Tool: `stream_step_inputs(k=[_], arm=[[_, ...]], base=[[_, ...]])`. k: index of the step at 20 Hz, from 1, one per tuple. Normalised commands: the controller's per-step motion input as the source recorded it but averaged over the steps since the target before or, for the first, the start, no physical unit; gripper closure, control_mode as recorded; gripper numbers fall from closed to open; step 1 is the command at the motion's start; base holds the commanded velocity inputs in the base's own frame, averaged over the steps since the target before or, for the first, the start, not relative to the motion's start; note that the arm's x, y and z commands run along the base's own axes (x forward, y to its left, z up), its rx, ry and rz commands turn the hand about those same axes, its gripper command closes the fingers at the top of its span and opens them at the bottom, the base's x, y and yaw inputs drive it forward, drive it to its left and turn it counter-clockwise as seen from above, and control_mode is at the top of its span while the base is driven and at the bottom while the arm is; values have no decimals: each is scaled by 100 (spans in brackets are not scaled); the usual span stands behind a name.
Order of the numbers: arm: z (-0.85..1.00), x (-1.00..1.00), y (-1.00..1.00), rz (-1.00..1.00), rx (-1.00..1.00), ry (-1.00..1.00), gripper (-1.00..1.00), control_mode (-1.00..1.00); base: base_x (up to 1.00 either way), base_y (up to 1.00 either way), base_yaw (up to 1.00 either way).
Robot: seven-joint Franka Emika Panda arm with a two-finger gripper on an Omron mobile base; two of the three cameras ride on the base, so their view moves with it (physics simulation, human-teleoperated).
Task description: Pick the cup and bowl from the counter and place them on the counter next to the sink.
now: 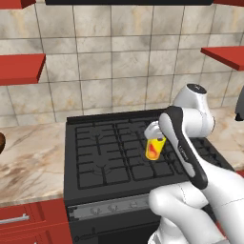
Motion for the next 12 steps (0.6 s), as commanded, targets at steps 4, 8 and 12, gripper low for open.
stream_step_inputs(k=[4,8,12], arm=[[0,-27,0,-12,0,0,100,-100],[0,-6,0,-18,0,0,100,-100],[0,0,0,-2,0,0,100,-100]], base=[[0,0,0],[0,0,0],[0,0,0]])
